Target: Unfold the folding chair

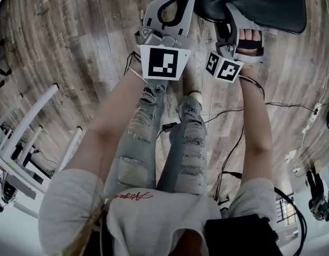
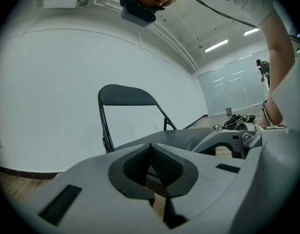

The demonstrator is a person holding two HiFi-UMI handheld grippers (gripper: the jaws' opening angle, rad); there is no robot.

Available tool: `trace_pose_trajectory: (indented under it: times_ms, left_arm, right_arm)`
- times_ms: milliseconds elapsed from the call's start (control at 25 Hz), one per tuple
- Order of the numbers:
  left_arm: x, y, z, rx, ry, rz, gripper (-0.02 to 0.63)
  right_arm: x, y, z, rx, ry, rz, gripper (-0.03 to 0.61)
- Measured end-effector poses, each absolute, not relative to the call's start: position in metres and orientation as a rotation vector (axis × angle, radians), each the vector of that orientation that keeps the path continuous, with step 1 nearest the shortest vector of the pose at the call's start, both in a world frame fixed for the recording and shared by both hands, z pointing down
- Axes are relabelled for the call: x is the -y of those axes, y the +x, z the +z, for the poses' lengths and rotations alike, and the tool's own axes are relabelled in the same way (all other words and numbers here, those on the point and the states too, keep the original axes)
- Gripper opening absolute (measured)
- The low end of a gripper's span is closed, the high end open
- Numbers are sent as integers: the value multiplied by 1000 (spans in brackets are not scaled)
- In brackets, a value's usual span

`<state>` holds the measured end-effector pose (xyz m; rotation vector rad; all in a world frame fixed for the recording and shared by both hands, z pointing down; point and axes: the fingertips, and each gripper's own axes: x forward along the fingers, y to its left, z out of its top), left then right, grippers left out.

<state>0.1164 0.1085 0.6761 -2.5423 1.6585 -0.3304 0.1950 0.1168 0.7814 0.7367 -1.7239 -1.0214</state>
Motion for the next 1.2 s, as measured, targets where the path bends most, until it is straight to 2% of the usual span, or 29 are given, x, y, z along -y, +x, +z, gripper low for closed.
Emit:
trace_pose_trajectory:
  times_ms: [520,800,840,920,1200]
  left_arm:
    - [-168,145,680,-1662,-2458,-145,17]
    - [-186,134,619,-1738,-2450,-74,17]
    - [-190,130,598,-1772,-2448,-38,17]
    - [-198,123,546,-1832,-2444,51,17]
    - [-240,124,360,-1886,-2468,201,17]
  right_arm:
    - [-135,204,763,1914,1050,-1069,290]
    - [-188,211,667,2118,1341,-794,284]
    - [-195,211,640,2152,1392,-745,253]
    - [-207,211,578,2205,1494,-675,29]
    - [-229,225,371,2501,1736,-111,21]
